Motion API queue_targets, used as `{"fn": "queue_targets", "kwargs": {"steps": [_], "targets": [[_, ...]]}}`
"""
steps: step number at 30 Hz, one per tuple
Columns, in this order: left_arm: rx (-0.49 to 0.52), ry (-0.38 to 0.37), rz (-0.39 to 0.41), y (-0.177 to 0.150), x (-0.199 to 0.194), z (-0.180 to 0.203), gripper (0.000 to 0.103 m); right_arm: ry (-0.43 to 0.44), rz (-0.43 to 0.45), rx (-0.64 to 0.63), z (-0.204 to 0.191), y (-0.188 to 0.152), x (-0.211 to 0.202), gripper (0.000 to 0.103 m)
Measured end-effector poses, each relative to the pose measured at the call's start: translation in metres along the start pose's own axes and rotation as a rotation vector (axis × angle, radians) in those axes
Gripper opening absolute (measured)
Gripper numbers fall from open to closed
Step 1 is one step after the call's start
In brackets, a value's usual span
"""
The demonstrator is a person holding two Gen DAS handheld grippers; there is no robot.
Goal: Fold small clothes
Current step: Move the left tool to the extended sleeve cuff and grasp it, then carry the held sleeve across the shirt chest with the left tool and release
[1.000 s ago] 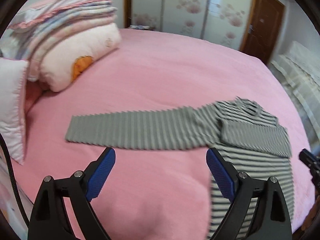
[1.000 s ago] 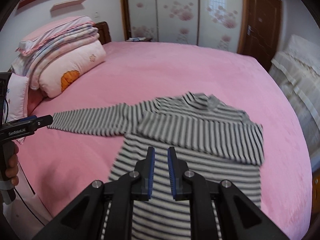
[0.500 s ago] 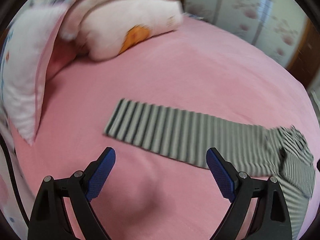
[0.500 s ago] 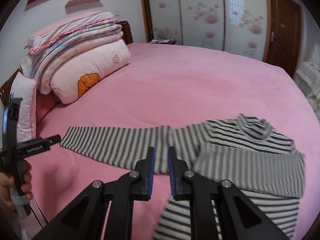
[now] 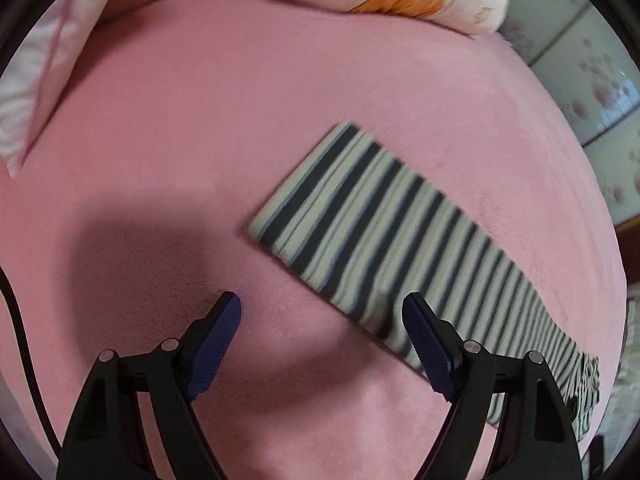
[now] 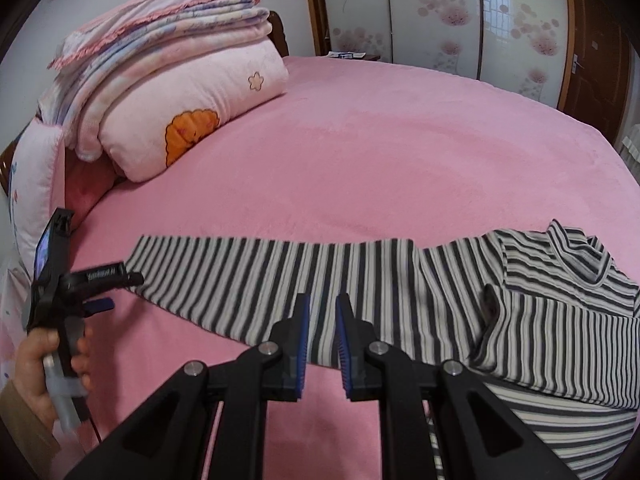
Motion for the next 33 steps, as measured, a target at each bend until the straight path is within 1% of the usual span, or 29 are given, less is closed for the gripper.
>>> {"fn": "queue_targets", "kwargs": {"steps": [4,7,8,9,10,11,12,14,16,19,21,24,25,27,28,30,31,33], "targets": [[0.005,0.015,0.006,-0.002,0.009,0.004,0.082,-0.005,-0.017,0.012,0.008,-0.006,0.010,0.013],[0.017,0.007,0.025,-0.001,0.015,0.010,0.081,-0.010,-0.028,0.030,0.014,-0.007,0.015,0.013],[0.016,0.002,0.040,0.000,0.015,0.011,0.071,-0.011,-0.030,0.036,0.016,-0.008,0.017,0.013],[0.018,-0.001,0.060,0.000,0.015,0.013,0.048,-0.012,-0.027,0.037,0.017,-0.009,0.016,0.013],[0.028,-0.011,0.078,0.000,0.014,0.014,0.035,-0.015,-0.024,0.035,0.018,-0.010,0.016,0.013],[0.040,-0.028,0.087,0.000,0.014,0.016,0.007,-0.019,-0.023,0.030,0.018,-0.012,0.015,0.013],[0.051,-0.054,0.085,-0.001,0.013,0.019,0.004,-0.023,-0.023,0.025,0.020,-0.013,0.014,0.013],[0.103,-0.054,0.149,-0.007,0.001,0.031,0.004,-0.027,-0.023,0.019,0.023,-0.016,0.012,0.013],[0.168,-0.076,0.216,-0.016,-0.017,0.048,0.003,-0.037,-0.021,0.015,0.027,-0.018,0.009,0.013],[0.266,-0.137,0.300,-0.035,-0.048,0.080,0.003,-0.041,-0.012,0.022,0.037,-0.022,-0.001,0.013],[0.339,-0.183,0.333,-0.053,-0.066,0.102,0.003,-0.043,-0.006,0.031,0.045,-0.025,-0.009,0.013],[0.427,-0.251,0.342,-0.086,-0.090,0.129,0.003,-0.053,0.008,0.040,0.062,-0.030,-0.027,0.013],[0.443,-0.270,0.339,-0.094,-0.100,0.132,0.003,-0.056,0.013,0.045,0.069,-0.032,-0.034,0.013],[0.491,-0.331,0.324,-0.123,-0.116,0.159,0.003,-0.065,0.024,0.058,0.084,-0.037,-0.048,0.013],[0.512,-0.358,0.317,-0.139,-0.127,0.166,0.003,-0.075,0.032,0.067,0.094,-0.040,-0.057,0.013],[0.556,-0.402,0.307,-0.165,-0.146,0.189,0.003,-0.092,0.048,0.086,0.112,-0.047,-0.072,0.013],[0.580,-0.427,0.298,-0.174,-0.152,0.205,0.003,-0.102,0.054,0.096,0.122,-0.051,-0.080,0.013],[0.625,-0.487,0.276,-0.203,-0.166,0.237,0.003,-0.127,0.068,0.117,0.143,-0.061,-0.096,0.013]]}}
Point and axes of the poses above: each gripper's, at about its wrist camera, not at the fingertips, and x roughly the way its jaws point, z to its right, y to its top, the point moved 3 cm from there along x, roughly the way its jaws point, and after that the axes turned 6 degrees about -x, right-handed, at the moved point
